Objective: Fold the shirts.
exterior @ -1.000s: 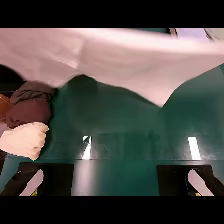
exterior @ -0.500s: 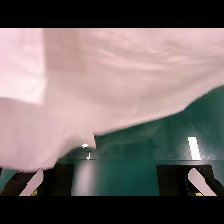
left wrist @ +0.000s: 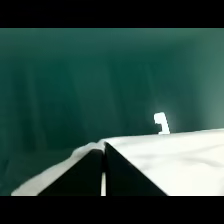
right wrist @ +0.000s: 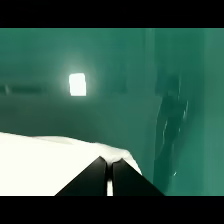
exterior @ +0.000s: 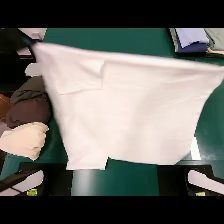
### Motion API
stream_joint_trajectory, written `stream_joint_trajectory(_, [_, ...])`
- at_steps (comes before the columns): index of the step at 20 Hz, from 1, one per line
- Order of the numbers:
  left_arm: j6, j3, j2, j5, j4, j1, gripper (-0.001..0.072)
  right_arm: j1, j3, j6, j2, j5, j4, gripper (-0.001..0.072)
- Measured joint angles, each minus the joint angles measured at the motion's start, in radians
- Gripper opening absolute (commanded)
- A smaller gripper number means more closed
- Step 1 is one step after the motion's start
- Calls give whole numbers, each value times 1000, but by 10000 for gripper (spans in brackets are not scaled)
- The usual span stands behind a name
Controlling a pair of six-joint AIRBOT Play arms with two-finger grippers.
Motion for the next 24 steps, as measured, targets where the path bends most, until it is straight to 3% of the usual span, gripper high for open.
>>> stream_joint_trajectory(4, [2,-33,-197,138,71,-68,27,58,4,-4,-223,-69,-38,14])
stream_joint_trajectory(9, [25,-39,-305,307,89,-82,28,76,146,-32,-415,-161,-50,14])
stream_joint_trajectory(13, [79,-35,-327,248,106,-85,27,77,123,-69,-431,-165,-59,14])
stream_joint_trajectory(17, [97,-121,-333,145,153,-85,33,80,-108,-83,-345,-240,-65,16])
stream_joint_trajectory(18, [96,-152,-333,134,161,-85,254,84,-174,-84,-319,-269,-64,57])
stream_joint_trajectory(19, [86,-177,-334,126,169,-85,503,87,-230,-86,-299,-294,-61,284])
stream_joint_trajectory(20, [72,-199,-334,120,172,-85,507,90,-276,-87,-284,-315,-60,424])
stream_joint_trajectory(24, [36,-242,-290,83,186,-86,506,65,-371,-103,-240,-341,21,423])
